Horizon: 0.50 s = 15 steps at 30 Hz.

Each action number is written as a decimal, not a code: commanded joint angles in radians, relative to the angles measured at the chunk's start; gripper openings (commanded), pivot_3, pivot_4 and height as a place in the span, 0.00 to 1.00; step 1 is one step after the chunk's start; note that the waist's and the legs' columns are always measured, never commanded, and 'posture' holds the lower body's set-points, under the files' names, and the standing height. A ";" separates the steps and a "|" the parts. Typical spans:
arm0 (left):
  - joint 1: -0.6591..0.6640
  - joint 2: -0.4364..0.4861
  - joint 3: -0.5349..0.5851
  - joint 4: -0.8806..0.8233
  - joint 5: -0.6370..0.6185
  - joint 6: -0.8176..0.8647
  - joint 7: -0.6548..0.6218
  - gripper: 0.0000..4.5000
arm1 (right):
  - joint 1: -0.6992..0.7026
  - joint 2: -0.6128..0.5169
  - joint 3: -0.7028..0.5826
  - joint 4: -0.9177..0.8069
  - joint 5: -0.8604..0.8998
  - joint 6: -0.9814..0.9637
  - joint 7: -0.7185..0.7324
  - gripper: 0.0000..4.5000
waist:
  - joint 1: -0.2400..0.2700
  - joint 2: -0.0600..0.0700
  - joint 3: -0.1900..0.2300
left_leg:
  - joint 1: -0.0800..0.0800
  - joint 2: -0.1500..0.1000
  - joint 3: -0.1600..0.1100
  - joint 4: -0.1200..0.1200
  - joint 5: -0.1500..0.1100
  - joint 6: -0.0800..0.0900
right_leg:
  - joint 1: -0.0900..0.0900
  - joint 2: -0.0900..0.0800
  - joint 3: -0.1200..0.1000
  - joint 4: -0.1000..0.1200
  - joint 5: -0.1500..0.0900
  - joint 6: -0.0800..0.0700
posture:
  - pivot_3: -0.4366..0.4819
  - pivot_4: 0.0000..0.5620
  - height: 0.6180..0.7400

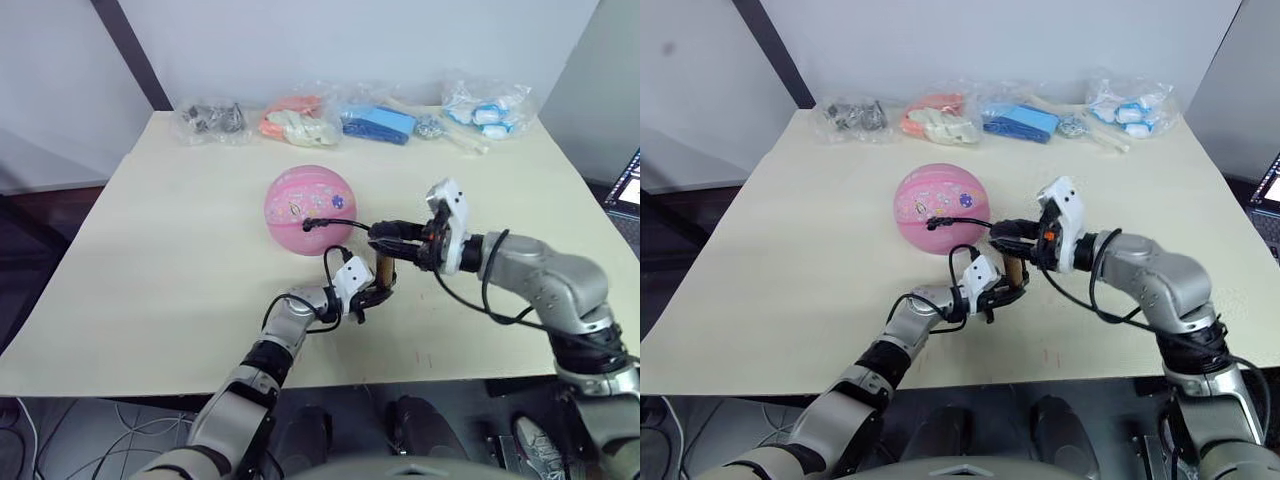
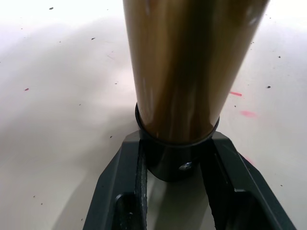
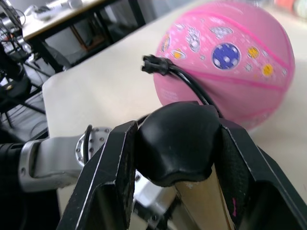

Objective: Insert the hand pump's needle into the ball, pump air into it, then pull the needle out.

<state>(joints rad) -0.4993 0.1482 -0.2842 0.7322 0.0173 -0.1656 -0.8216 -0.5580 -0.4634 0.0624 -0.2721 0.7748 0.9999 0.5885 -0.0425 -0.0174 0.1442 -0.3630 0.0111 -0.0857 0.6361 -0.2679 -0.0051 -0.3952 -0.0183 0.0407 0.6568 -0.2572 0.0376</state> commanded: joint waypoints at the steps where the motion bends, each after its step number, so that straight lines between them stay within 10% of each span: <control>1: 0.037 0.023 -0.006 0.088 0.035 0.048 0.015 0.24 | -0.137 -0.009 -0.135 -0.059 0.161 0.127 -0.041 0.39 | 0.002 0.004 0.006 | -0.001 0.000 0.000 0.000 0.000 0.000 | -0.001 0.000 0.000 0.000 0.000 0.000 | 0.48 0.27 1.00; 15: -0.002 0.014 0.008 0.145 0.031 0.037 0.019 0.24 | -0.497 -0.052 -0.323 0.046 0.438 0.351 -0.245 0.39 | 0.003 0.005 0.011 | -0.004 -0.001 0.000 0.001 0.000 0.000 | -0.002 -0.002 0.000 0.001 0.000 0.000 | 0.48 0.27 1.00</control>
<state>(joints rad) -0.5378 0.1374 -0.2757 0.7684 0.0088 -0.1783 -0.8281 -0.9948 -0.5078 -0.1959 -0.1929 1.1688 1.3819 0.3443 -0.0393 -0.0122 0.1556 -0.3679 0.0098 -0.0858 0.6378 -0.2677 -0.0049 -0.3983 -0.0203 0.0404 0.6575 -0.2567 0.0380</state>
